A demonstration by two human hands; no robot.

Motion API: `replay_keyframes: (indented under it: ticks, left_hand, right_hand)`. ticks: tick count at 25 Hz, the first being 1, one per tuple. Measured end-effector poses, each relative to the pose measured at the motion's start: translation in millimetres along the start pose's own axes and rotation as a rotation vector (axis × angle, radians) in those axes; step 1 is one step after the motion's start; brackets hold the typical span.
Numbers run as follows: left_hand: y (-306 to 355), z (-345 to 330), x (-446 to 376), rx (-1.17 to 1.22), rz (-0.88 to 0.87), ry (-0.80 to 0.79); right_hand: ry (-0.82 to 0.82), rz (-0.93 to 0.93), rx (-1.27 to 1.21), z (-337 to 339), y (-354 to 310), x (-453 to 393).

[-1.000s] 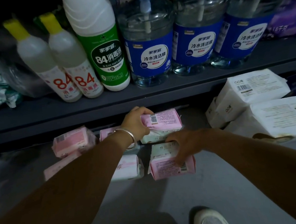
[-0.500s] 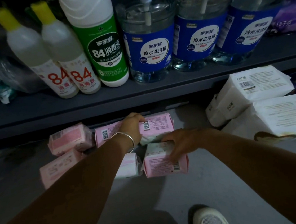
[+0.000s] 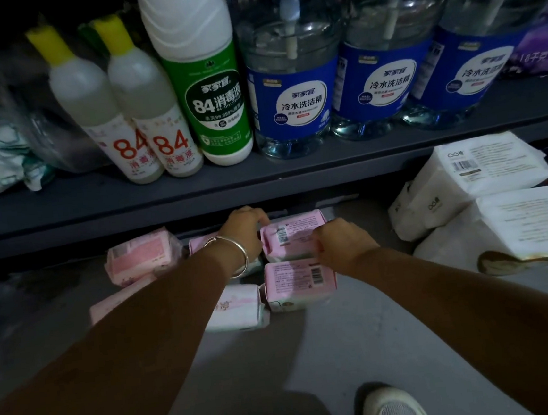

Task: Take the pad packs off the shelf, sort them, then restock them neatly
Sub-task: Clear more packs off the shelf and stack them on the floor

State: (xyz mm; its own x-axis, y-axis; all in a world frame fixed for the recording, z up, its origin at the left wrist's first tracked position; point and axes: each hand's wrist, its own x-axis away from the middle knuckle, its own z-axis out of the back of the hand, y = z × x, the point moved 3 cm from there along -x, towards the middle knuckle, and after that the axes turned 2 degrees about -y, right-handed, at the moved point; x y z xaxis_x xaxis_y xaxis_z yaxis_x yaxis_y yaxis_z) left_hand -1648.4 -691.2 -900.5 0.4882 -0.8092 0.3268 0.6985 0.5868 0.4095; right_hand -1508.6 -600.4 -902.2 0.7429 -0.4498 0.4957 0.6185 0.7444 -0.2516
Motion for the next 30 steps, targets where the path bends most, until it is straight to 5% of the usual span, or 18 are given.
replay_keyframes:
  ticks: [7, 21, 30]
  left_hand:
    - [32.2, 72.7, 34.4, 0.012, -0.043, -0.05]
    - [123.6, 345.7, 167.7, 0.024, -0.252, 0.462]
    - [145.9, 418.8, 125.8, 0.053, -0.301, 0.596]
  right_hand:
    - [0.103, 0.115, 0.091, 74.8, -27.0, 35.6]
    - [0.651, 0.297, 0.123, 336.7, -134.4, 177.1]
    - [0.901, 0.195, 0.252, 423.7, -126.4, 163.2]
